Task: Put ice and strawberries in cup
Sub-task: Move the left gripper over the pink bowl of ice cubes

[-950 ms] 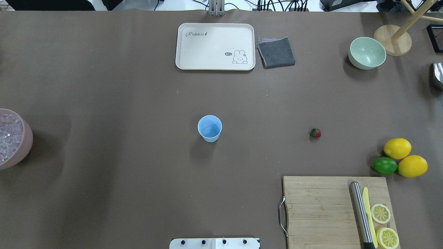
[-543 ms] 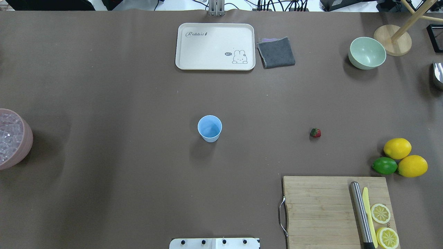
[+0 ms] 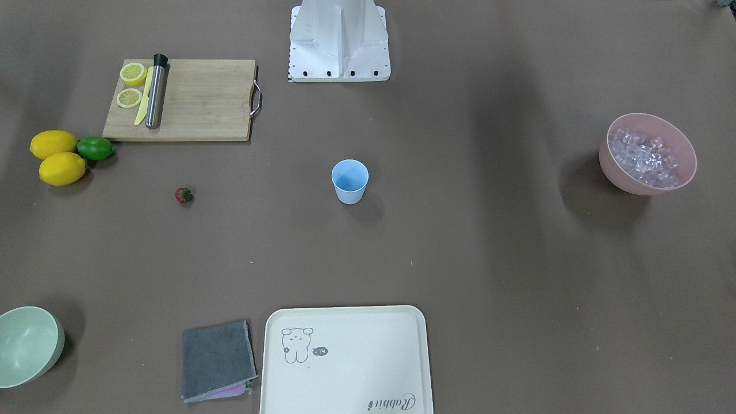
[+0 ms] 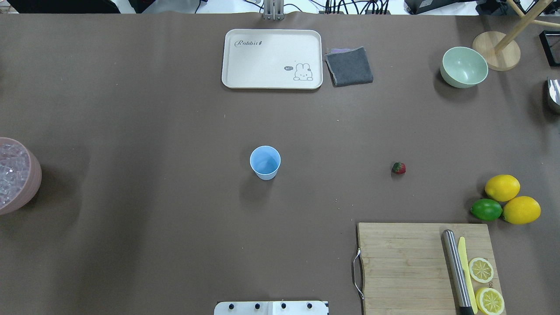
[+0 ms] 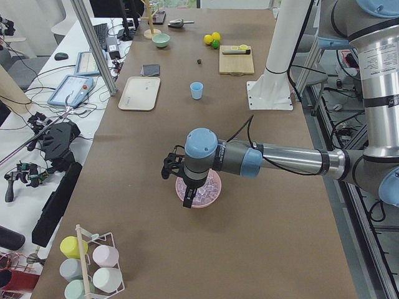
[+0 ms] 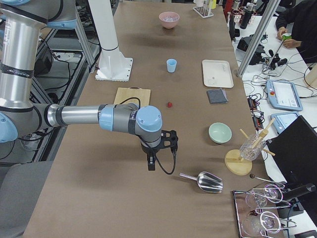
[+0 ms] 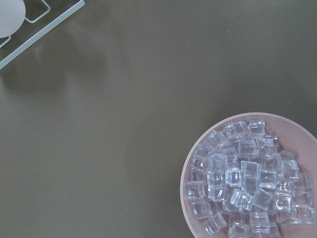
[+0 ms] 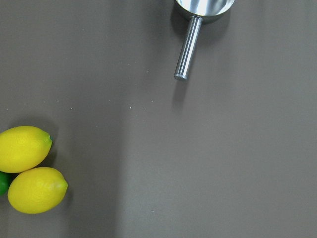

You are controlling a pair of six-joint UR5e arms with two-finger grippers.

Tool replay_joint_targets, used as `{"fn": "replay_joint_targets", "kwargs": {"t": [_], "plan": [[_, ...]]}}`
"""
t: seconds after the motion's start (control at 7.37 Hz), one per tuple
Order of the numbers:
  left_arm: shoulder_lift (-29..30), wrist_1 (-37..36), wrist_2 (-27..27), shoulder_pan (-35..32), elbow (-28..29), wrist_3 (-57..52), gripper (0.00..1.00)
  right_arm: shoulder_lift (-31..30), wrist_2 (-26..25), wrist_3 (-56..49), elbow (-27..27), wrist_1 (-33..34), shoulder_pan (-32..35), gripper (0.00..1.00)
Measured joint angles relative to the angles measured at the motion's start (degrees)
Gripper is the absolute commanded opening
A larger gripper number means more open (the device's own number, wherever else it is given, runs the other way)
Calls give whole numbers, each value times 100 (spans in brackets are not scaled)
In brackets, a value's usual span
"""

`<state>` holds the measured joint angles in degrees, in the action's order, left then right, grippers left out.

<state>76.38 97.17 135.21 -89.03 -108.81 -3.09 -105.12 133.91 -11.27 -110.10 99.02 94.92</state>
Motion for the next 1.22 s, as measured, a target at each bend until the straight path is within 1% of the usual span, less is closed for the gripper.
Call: {"fn": "replay_joint_targets", "kwargs": {"t": [0.27, 0.41, 0.54, 0.68, 0.95, 1.22], "plan": [[-27, 52, 1, 10, 17, 95, 98, -62, 76, -5, 8, -17, 0, 100], [-38, 151, -6, 64, 32, 366, 98, -90, 171, -6, 12, -38, 0, 100], [-46, 431, -14, 224, 67, 853, 98, -109, 285, -5, 16, -48, 0, 100], [-55, 887, -25, 474, 175, 1443, 98, -129, 386, -1, 20, -56, 0, 100], [-61, 1688, -54, 954, 431, 2319, 97, -160, 451, 2, 22, -68, 0, 100], [-62, 1965, -68, 1208, 529, 2720, 97, -166, 479, 2, 22, -70, 0, 100]]}}
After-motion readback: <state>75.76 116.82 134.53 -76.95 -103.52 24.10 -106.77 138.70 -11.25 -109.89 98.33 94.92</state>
